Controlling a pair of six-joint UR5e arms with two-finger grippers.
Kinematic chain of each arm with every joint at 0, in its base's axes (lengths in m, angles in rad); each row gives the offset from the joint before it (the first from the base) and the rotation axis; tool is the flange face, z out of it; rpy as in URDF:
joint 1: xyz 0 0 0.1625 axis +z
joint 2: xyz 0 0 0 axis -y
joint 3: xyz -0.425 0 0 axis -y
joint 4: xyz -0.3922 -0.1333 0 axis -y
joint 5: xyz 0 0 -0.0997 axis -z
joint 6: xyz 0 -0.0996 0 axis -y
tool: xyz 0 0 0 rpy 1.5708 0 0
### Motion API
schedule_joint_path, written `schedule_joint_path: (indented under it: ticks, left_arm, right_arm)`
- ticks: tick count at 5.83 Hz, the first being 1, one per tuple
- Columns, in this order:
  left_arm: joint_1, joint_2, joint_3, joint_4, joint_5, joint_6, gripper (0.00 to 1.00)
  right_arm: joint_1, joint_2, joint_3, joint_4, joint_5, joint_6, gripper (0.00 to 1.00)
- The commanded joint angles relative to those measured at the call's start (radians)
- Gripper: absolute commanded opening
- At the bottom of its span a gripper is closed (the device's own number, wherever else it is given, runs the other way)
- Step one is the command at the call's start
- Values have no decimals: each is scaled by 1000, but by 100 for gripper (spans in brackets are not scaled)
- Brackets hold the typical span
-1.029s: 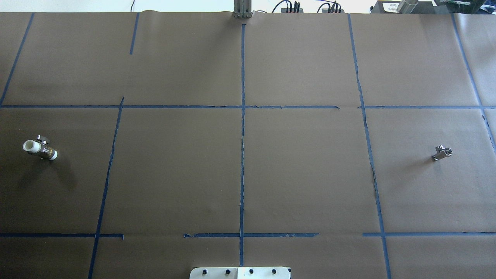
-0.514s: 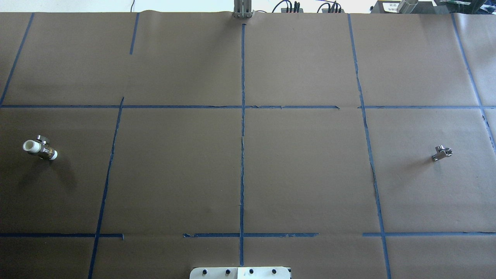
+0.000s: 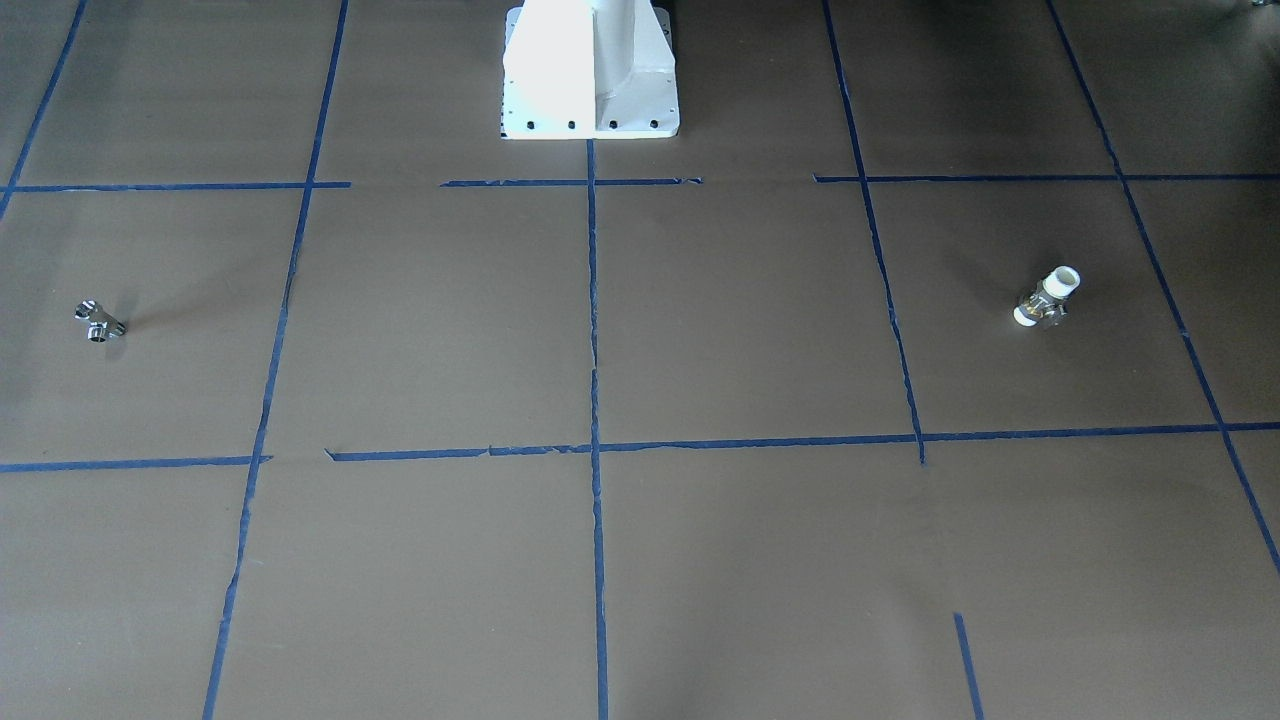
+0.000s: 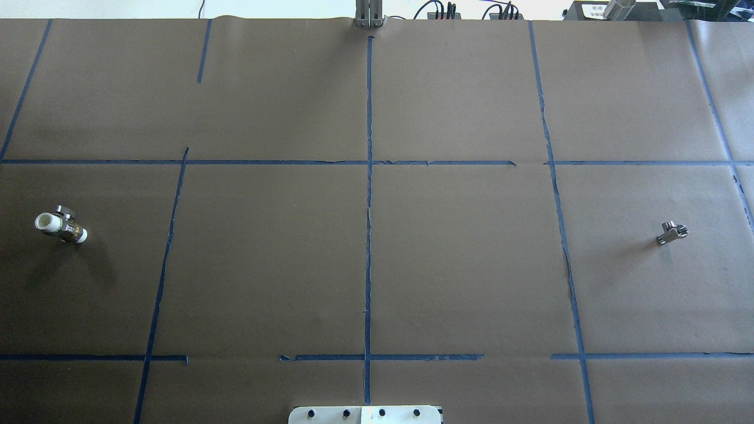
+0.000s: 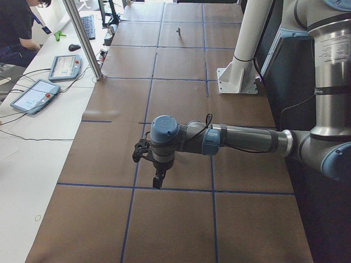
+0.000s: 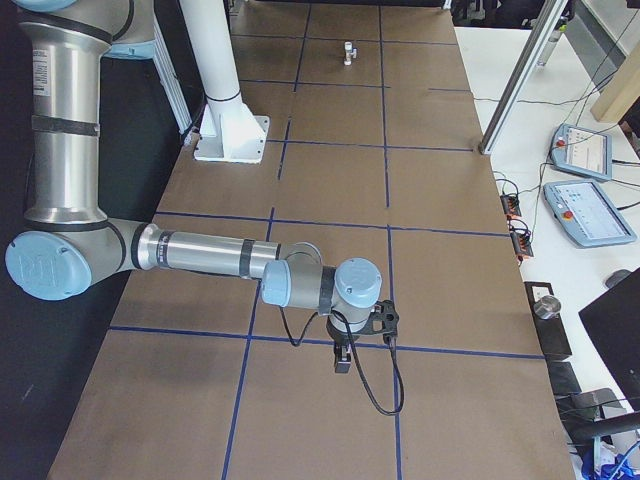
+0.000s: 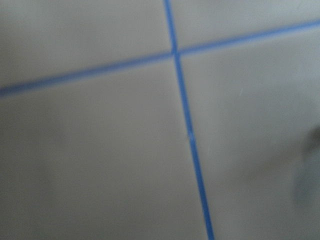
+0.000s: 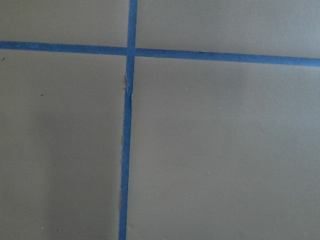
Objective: Assemble PPR valve and pipe with both arms
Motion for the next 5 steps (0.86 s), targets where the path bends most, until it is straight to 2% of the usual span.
schedule_joint_path:
  ticks: [1,2,3,5]
  left_arm:
    - [29,-63,10,-19,-9,0,100]
    - [131,-65,-15,-34,-65,-16,100]
    - [234,-66,-18,-54,-101,-206,100]
    - [395,-52,-18,-286,2,-636,100]
  right_arm:
    - [0,3,-1,0,0,2,100]
    - [0,8,-4,0,-2,3,100]
    - [0,8,-5,0,0,5,100]
    - [0,8,-6,0,2,5,100]
